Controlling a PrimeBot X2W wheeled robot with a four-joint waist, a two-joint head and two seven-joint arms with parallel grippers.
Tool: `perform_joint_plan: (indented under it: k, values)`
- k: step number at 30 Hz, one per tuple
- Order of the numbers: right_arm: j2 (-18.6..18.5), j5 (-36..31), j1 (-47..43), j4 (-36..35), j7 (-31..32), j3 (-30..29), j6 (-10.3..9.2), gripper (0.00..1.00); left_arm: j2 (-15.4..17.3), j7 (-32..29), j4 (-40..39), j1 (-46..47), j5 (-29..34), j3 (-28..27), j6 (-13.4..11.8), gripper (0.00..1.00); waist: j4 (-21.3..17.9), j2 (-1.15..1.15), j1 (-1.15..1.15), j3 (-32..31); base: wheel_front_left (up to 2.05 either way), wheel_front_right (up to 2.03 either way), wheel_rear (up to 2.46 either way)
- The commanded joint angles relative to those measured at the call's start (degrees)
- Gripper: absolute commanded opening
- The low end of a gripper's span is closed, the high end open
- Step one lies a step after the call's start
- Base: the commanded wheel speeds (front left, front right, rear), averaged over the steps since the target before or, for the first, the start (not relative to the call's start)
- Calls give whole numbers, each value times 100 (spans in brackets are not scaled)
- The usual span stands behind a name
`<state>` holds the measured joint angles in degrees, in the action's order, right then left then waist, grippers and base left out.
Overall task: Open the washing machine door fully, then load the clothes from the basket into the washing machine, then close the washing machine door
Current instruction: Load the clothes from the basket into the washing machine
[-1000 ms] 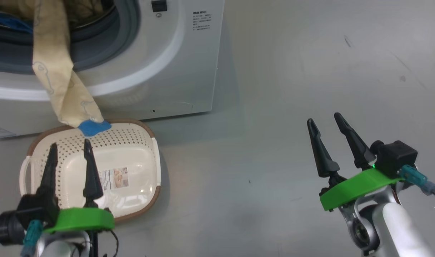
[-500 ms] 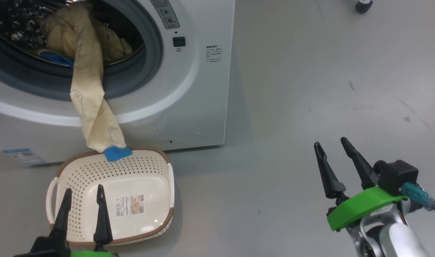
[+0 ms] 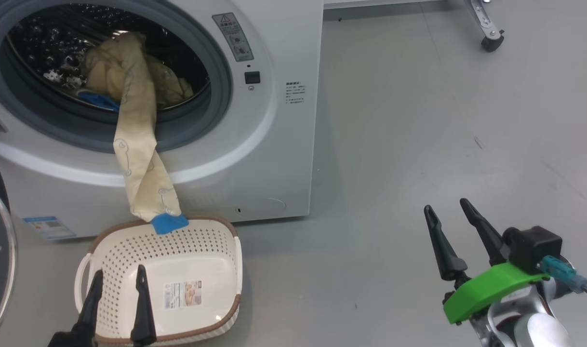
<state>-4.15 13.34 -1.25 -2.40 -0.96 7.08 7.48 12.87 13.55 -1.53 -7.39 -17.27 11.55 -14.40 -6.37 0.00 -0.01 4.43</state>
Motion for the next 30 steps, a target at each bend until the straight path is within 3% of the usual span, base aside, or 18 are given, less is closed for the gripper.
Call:
perform_joint_plan:
  k: [1,20,30]
  values:
    - [-58,-52,83,-236,3,94,1,100,31,5,-208,139,-14,-178,-1037,100,-7,0,1,-10,0,0,0]
    - [-66,-44,96,-330,46,146,1,100,45,-146,-55,285,-72,-128,-1091,100,-57,0,1,76,0,0,0]
    - [-160,7,292,-476,42,252,1,100,57,-317,956,1201,-318,-80,-717,100,-82,0,1,631,0,0,0]
